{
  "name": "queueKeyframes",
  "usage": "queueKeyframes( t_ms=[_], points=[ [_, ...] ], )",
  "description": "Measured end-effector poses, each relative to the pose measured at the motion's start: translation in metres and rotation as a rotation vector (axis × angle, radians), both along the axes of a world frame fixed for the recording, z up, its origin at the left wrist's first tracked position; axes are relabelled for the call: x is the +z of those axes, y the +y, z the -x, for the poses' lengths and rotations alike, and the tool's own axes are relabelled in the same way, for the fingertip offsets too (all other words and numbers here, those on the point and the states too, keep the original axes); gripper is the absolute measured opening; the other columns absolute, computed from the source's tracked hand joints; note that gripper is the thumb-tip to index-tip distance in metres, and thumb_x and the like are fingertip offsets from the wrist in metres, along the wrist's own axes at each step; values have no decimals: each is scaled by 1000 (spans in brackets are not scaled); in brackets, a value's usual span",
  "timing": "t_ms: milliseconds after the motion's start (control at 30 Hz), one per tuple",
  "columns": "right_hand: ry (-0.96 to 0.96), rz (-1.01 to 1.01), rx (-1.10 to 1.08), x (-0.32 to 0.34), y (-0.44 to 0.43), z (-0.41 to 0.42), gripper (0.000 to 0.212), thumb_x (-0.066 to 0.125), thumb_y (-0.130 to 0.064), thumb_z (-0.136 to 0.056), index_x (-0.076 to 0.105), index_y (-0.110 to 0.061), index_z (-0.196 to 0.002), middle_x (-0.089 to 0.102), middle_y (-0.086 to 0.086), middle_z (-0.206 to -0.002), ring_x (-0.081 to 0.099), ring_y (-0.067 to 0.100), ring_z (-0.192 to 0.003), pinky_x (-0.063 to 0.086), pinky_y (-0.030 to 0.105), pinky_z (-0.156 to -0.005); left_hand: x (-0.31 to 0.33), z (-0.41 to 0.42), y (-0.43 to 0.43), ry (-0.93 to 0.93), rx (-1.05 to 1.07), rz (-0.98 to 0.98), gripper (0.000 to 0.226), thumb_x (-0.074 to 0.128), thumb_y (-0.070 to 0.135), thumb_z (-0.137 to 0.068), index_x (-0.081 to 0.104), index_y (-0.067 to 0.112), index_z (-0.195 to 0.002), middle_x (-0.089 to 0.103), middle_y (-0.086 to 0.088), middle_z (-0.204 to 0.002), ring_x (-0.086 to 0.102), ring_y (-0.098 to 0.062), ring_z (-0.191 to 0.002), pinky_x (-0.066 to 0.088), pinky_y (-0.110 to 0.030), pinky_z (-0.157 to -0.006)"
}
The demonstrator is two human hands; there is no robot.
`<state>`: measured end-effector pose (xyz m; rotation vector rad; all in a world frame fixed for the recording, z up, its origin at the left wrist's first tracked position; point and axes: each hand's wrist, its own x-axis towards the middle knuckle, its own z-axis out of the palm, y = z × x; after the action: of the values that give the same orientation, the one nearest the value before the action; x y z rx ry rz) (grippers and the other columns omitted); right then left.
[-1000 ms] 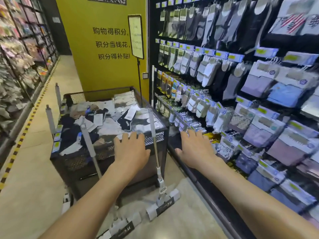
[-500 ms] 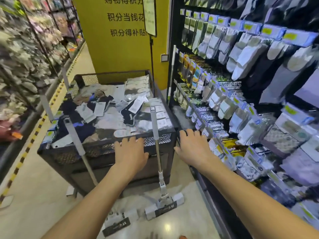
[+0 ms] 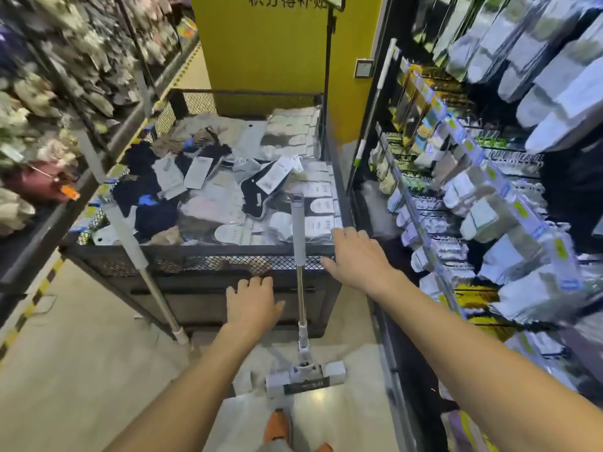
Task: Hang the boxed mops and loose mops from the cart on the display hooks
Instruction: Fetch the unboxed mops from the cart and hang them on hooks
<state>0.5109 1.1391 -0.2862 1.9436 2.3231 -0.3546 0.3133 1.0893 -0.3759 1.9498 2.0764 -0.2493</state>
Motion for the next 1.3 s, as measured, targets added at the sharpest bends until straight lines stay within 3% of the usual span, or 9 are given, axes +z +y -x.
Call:
queueKeyframes(
  t_ms=[233,433,600,733,867,1033,1100,1200,1300],
  points=[
    [388,117,-33,-48,78,14,86,67,-54,-94,28,-18,-161,41,4,-161,45,26,-144,44,42,-111,-108,2,65,-355,165,165,83,70,64,-85,45,18,-149,57,-8,-147,53,-33,-135,49,-47,-105],
    [621,137,4,-95,113,26,68,73,-48,-92,48,-25,-150,60,-7,-140,63,14,-115,53,42,-100,-204,-16,96,-660,246,268,95,82,51,-81,38,12,-155,48,-8,-157,48,-28,-142,44,-38,-111],
    [739,102,32,-123,125,24,50,70,-35,-97,59,-15,-142,67,-2,-130,66,14,-109,54,33,-93,-256,-28,108,-772,235,262,71,80,37,-88,49,13,-147,62,-6,-141,59,-29,-130,49,-38,-107],
    [849,107,16,-138,126,18,44,69,-33,-99,63,-14,-138,71,-3,-126,69,13,-111,58,41,-98,-279,-34,109,-858,223,224,37,69,28,-98,62,14,-131,72,-1,-118,68,-24,-112,54,-44,-102],
    [925,81,8,-140,120,14,37,68,-30,-100,65,-15,-134,73,-5,-120,72,11,-104,58,44,-95,-280,-35,105,-901,198,176,34,70,32,-97,66,14,-126,72,2,-111,67,-19,-107,55,-36,-97],
    [1007,61,13,-107,106,8,32,69,-28,-100,66,-16,-129,73,-4,-117,71,13,-103,59,45,-94,-242,-34,89,-948,162,138,10,71,31,-96,66,27,-103,67,16,-87,64,-3,-83,46,-18,-72],
    [1060,53,29,-80,101,5,28,69,-26,-99,68,-16,-126,74,0,-116,72,17,-103,59,46,-94,-214,-34,81,-966,141,114,7,71,31,-96,64,32,-98,67,16,-84,63,2,-81,45,-17,-70],
    [1149,54,78,-28,93,3,14,70,-21,-99,69,-23,-113,74,7,-111,72,26,-104,61,48,-92,-163,-32,68,-1000,113,66,7,71,34,-96,67,31,-100,70,12,-87,67,-4,-86,51,-21,-75],
    [1191,60,158,35,80,4,10,67,-21,-100,67,-27,-108,72,13,-112,75,20,-97,64,42,-86,-105,-29,51,-1040,116,-9,16,73,35,-95,72,25,-107,72,12,-93,67,-4,-90,54,-24,-83]
  ],
)
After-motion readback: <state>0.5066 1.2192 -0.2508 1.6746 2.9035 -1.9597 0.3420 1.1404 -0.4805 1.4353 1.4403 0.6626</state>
